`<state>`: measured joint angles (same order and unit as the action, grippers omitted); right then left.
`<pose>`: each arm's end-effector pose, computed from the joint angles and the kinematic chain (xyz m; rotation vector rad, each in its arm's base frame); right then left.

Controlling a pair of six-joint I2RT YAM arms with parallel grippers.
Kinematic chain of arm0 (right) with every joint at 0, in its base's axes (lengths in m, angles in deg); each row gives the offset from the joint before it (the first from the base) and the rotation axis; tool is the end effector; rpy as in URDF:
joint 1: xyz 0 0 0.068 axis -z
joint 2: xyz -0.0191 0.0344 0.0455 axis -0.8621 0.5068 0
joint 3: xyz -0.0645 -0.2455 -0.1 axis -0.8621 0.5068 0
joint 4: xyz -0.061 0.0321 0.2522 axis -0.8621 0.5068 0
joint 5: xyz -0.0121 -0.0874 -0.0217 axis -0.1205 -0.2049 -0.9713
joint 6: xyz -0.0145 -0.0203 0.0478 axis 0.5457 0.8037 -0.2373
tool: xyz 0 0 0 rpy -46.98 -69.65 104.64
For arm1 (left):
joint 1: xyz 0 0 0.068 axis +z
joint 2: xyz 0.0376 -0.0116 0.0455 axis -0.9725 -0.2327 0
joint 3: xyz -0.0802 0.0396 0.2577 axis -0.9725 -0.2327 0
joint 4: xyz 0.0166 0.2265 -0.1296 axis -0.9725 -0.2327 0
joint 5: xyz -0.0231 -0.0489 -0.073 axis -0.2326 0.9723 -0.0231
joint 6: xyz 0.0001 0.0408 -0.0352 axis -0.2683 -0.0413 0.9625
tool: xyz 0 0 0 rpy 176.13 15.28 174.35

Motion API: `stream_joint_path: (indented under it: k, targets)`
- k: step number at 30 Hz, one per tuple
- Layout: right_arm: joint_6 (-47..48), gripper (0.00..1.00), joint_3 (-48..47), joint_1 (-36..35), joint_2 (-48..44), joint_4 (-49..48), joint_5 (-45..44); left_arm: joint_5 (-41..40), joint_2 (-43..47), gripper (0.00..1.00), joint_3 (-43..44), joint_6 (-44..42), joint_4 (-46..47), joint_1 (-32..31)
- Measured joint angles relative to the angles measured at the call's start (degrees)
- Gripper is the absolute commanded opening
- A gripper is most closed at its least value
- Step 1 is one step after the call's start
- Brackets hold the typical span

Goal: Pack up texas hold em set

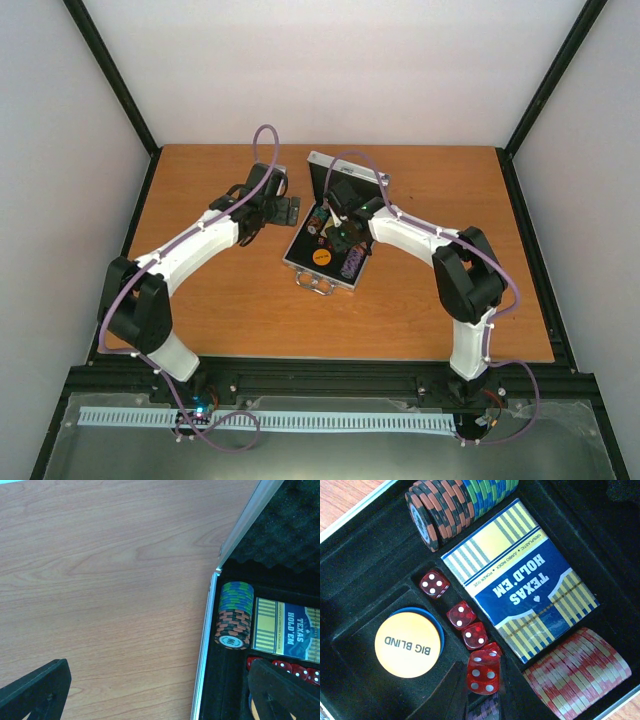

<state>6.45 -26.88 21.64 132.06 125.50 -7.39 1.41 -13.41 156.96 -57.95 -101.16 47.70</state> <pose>0.3177 0.2445 0.2002 -0.6813 2.6138 0.1563 0.3110 -0.1612 0.2747 0.2007 2.3391 -0.0638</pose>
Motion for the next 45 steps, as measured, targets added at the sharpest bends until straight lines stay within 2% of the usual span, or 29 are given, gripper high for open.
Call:
stream_joint_path:
  k: [26, 45]
  targets:
    - [2.3, 0.13, -3.8, 0.2, 6.6, 0.3, 0.0, 0.6, -0.7, 1.00, 0.0, 0.0, 0.0, 0.0]
    - [2.6, 0.12, -5.0, 0.4, 7.9, -1.4, 4.6, 0.5, -0.7, 1.00, 0.0, 0.0, 0.0, 0.0]
